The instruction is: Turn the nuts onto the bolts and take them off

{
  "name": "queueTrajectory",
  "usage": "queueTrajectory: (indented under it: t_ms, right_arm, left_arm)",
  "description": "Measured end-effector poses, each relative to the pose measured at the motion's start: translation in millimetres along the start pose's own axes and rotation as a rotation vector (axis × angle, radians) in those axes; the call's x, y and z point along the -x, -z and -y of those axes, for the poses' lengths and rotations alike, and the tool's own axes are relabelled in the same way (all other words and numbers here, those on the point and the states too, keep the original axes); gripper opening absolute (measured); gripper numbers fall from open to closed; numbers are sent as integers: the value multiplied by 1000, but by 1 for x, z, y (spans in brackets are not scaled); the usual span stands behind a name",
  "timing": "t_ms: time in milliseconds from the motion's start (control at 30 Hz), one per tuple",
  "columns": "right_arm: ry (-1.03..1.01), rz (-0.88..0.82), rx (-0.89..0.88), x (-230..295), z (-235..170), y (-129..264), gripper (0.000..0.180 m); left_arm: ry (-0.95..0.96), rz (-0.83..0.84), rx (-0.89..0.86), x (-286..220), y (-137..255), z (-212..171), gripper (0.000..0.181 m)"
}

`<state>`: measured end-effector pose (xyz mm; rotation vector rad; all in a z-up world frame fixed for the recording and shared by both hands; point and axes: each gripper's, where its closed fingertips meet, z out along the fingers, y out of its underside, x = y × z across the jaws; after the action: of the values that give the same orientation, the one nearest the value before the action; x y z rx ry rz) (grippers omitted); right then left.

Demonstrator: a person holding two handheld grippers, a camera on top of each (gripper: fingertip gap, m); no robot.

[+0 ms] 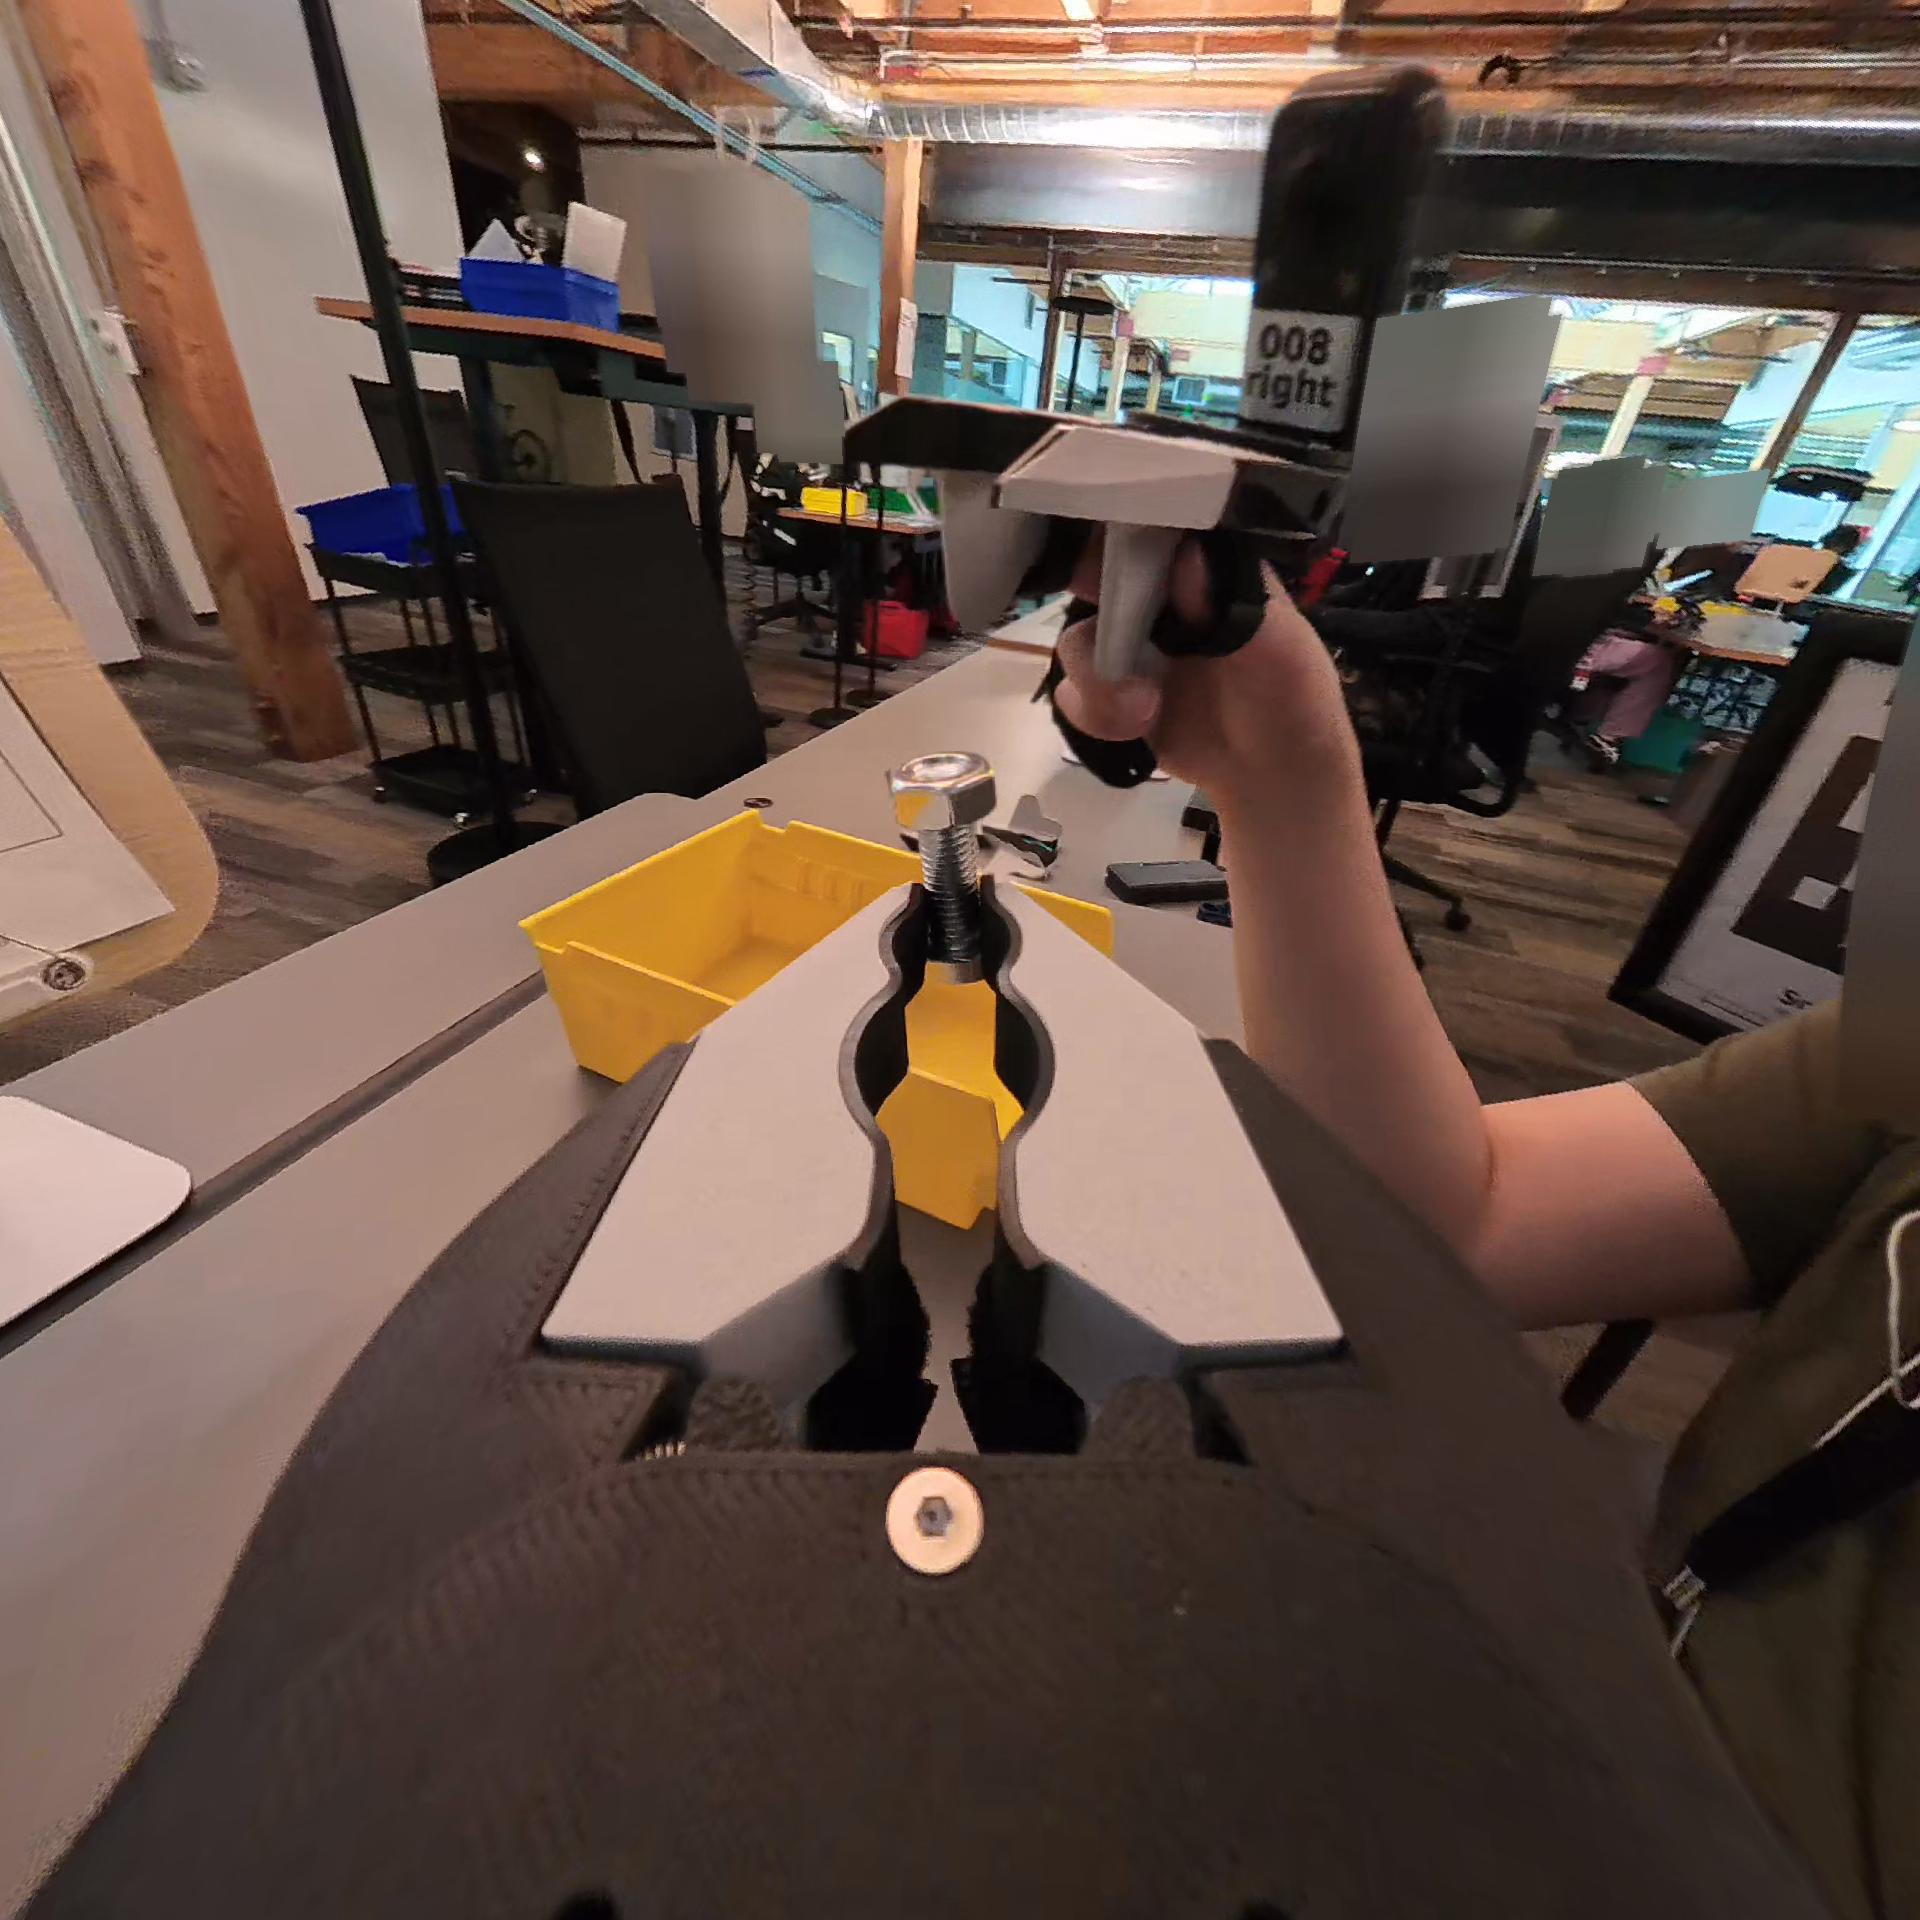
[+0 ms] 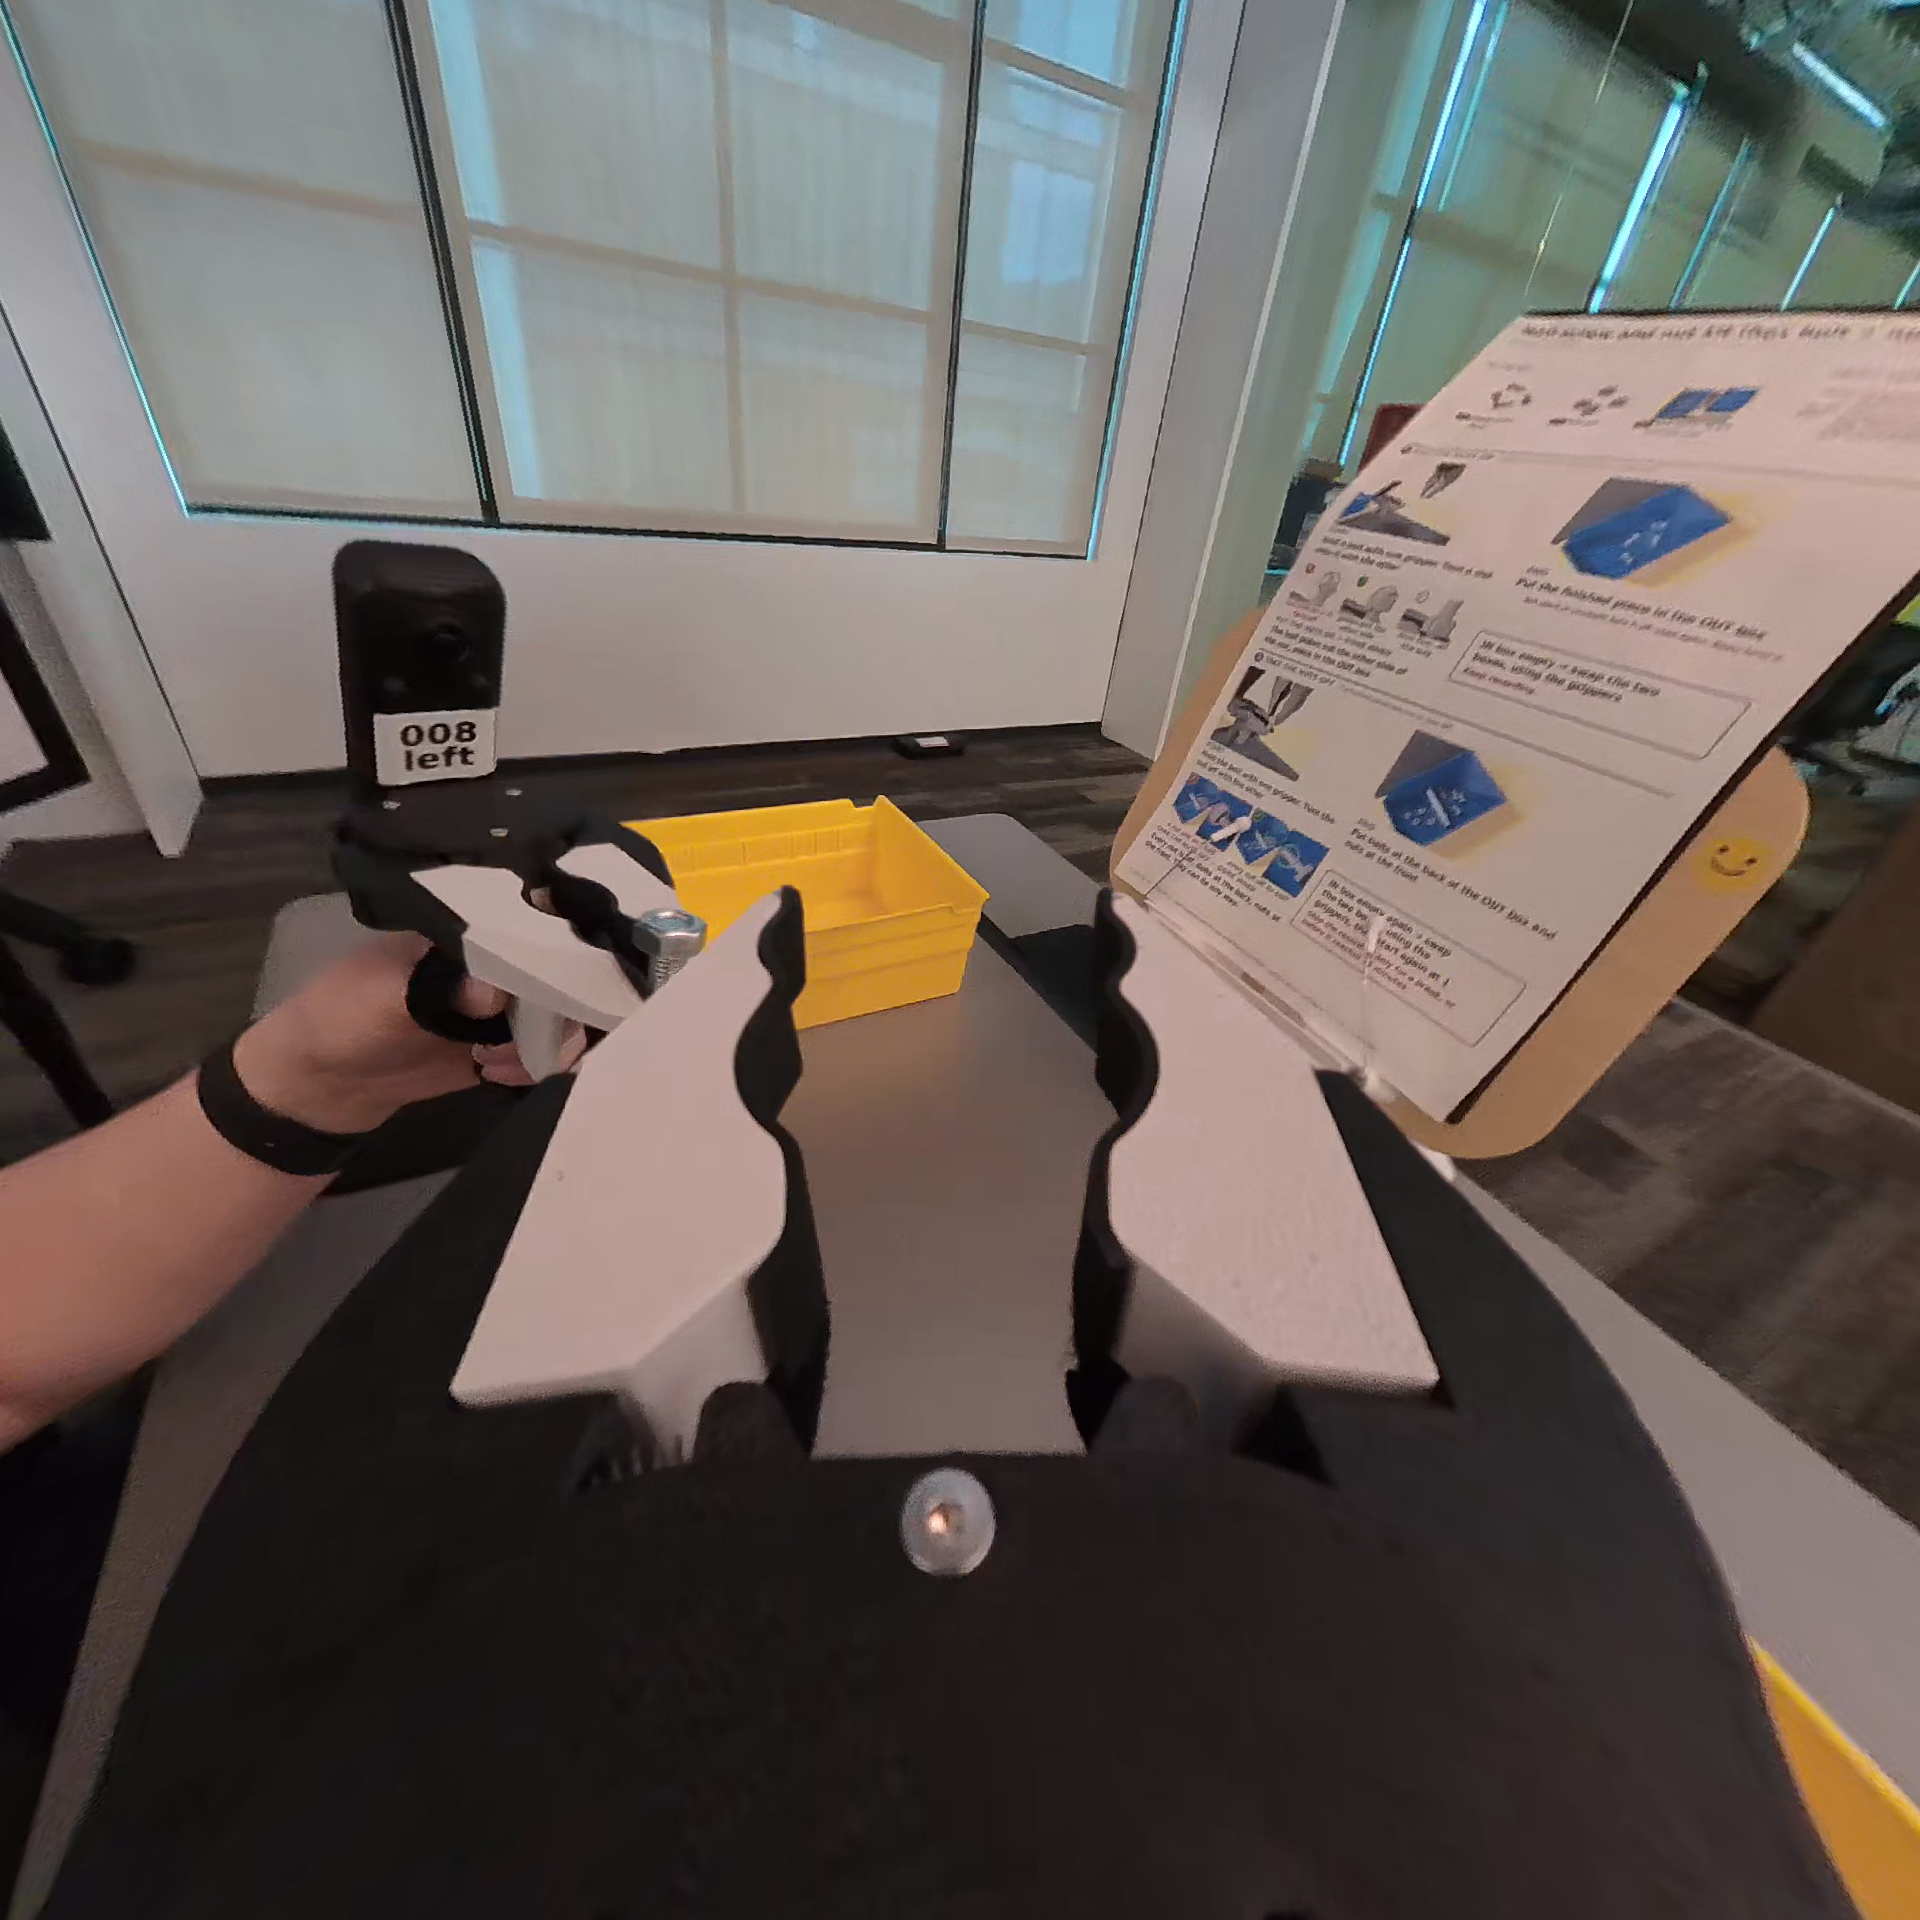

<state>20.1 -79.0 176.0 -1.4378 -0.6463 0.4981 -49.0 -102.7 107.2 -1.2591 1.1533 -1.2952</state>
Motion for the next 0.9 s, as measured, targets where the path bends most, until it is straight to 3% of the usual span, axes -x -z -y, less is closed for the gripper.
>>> queueTrajectory:
  t_ms: [300,567,900]
  right_arm:
    - [120,-29,-54,0,11,33,75]
    - [29,-47,-118,-30,8,58,75]
    - [42,-14,-70,-27,-2,58,75]
  left_arm:
    - [0,9,-49,-16,-30,9,7]
    - [-7,-18,-39,-22,-49,11,7]
    - [17,-14,-42,-20,-47,8,7]
